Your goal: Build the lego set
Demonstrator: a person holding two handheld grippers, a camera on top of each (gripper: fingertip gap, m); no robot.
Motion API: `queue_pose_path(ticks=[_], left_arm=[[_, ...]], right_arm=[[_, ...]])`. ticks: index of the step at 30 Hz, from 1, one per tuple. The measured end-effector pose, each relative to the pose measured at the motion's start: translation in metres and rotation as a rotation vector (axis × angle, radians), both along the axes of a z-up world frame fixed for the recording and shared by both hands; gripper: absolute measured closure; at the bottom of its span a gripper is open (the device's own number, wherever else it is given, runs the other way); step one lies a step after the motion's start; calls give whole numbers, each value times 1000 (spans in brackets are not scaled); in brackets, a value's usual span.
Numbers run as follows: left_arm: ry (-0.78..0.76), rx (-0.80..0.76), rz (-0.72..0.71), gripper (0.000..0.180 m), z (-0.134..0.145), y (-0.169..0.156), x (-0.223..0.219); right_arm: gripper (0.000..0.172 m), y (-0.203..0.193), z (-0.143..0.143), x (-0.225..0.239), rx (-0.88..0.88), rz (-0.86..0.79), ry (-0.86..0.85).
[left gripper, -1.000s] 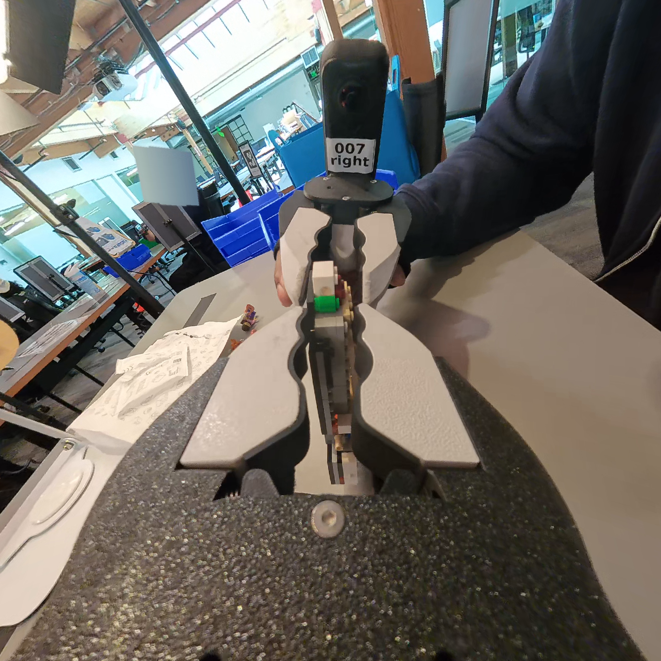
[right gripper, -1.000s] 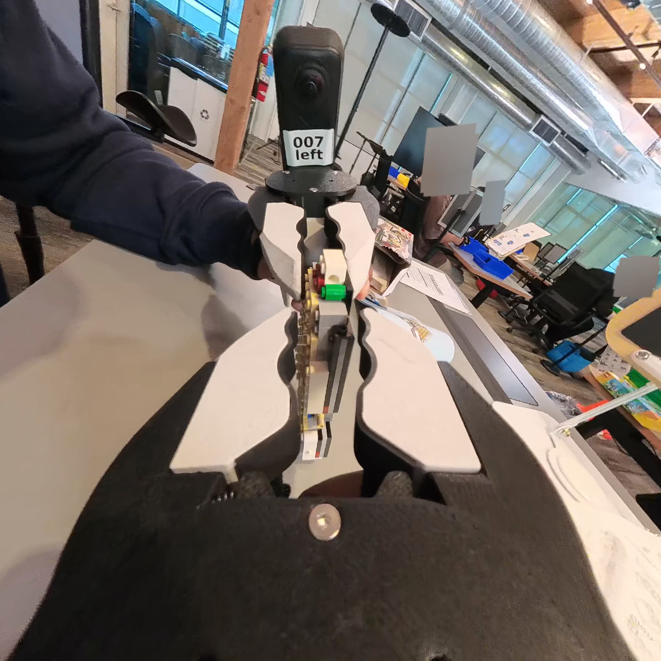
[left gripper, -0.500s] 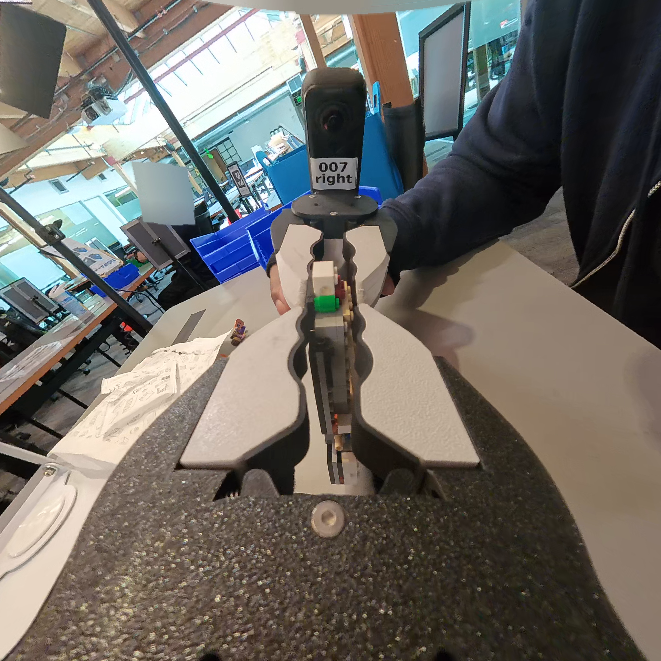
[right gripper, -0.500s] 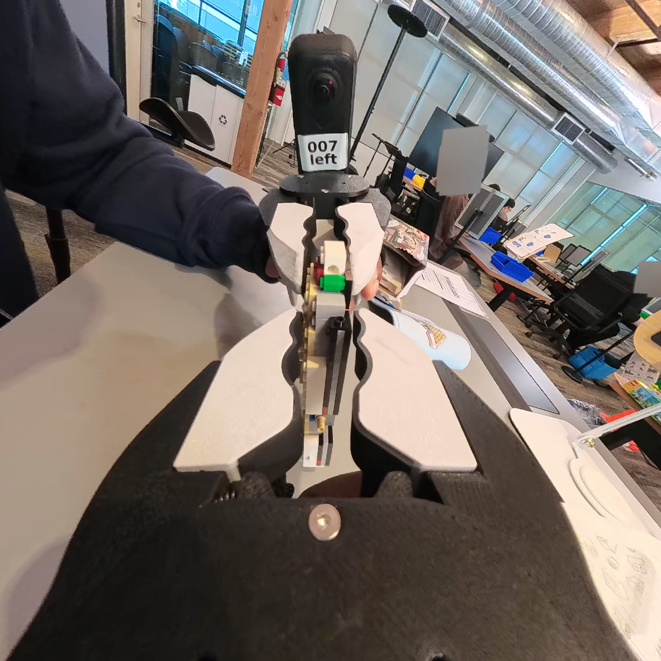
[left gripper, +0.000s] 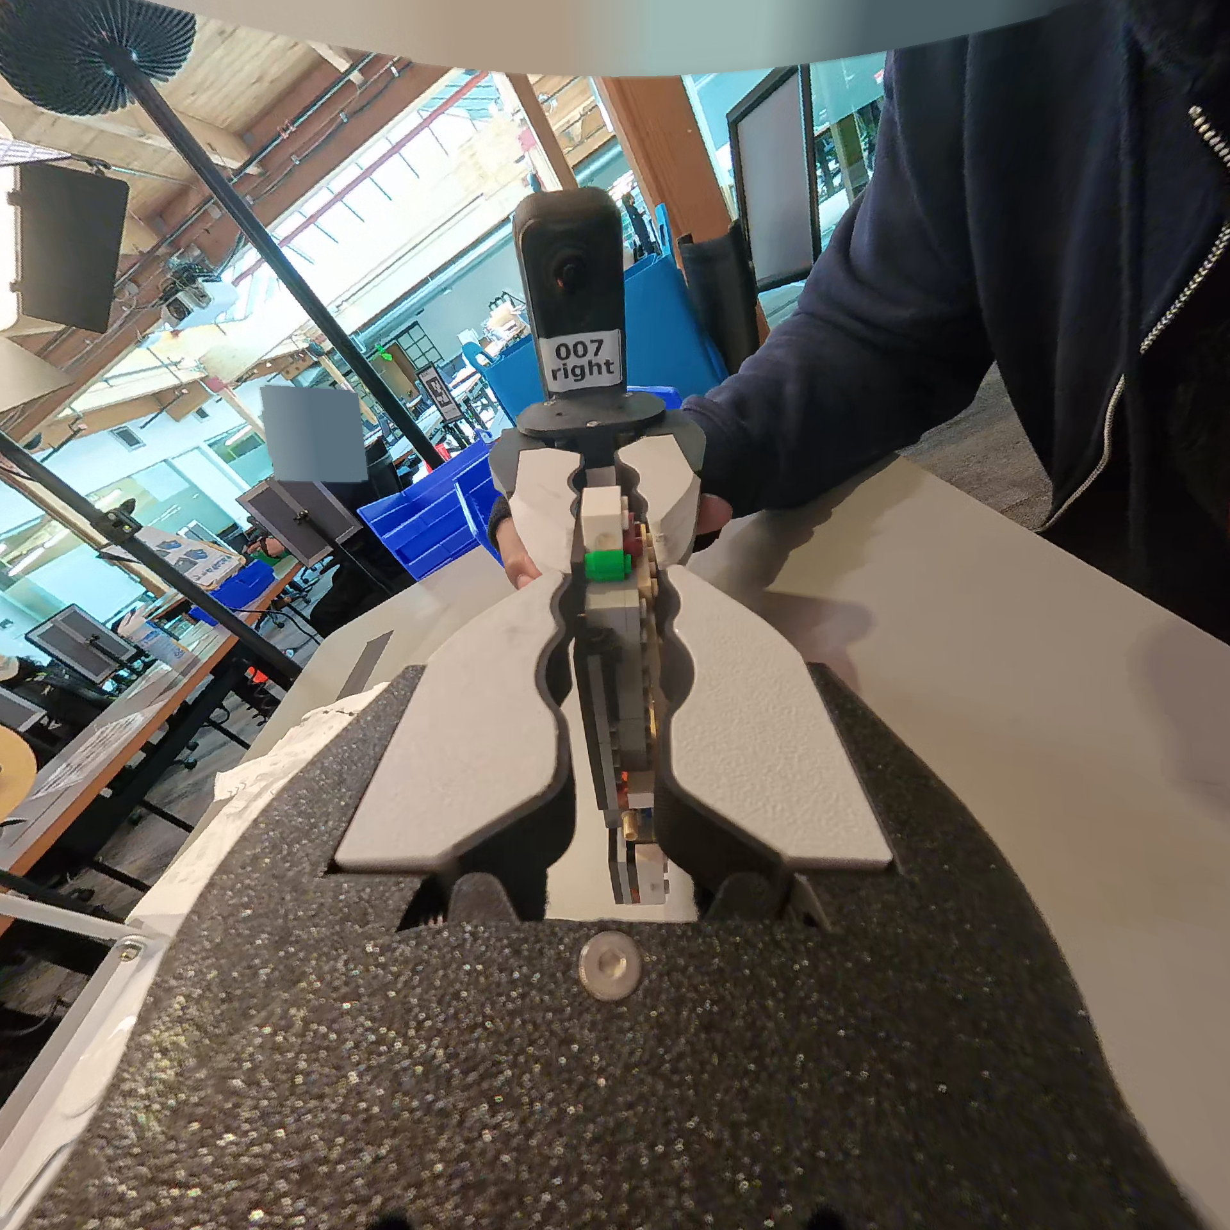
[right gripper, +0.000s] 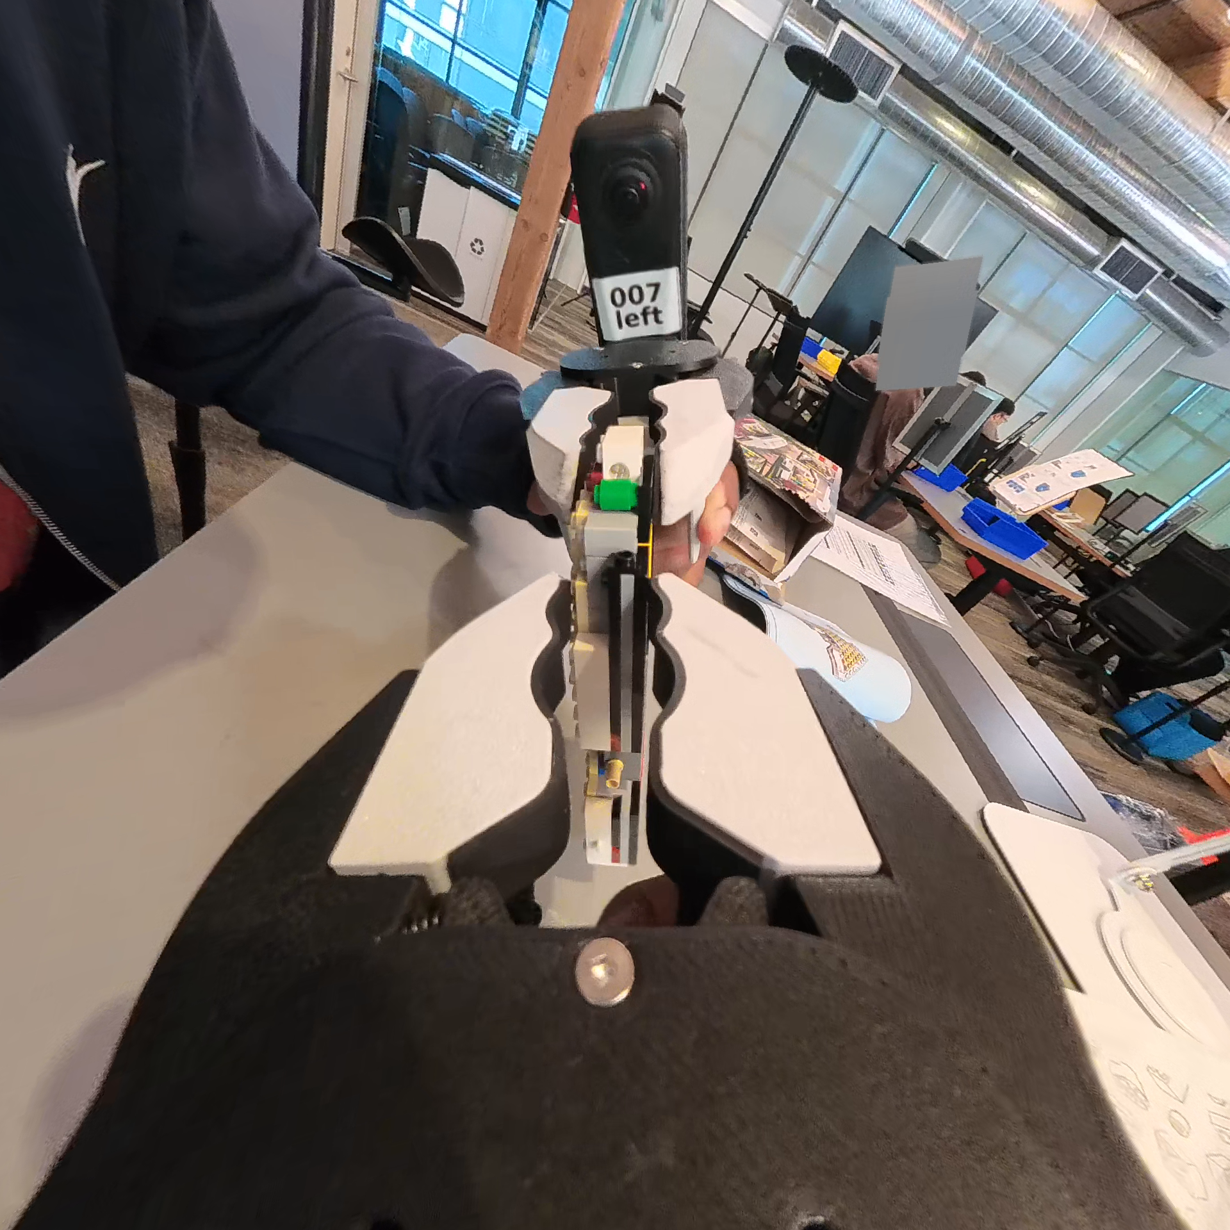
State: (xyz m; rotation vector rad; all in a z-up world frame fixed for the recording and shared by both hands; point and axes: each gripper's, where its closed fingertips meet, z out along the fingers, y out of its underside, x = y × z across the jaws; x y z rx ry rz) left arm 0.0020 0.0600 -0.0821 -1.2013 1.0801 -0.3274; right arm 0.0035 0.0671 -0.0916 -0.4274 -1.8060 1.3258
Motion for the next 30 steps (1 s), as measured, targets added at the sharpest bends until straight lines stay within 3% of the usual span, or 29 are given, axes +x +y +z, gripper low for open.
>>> queue_pose_path(ticks=[14,30], left_arm=[[35,24,20,157,-1,1,0],[-46,-41,40,158,-1,9,-7]], right_arm=[[148,-1,-1,-5,53,-41,38],[148,8,-2,-13,15,-94,8]])
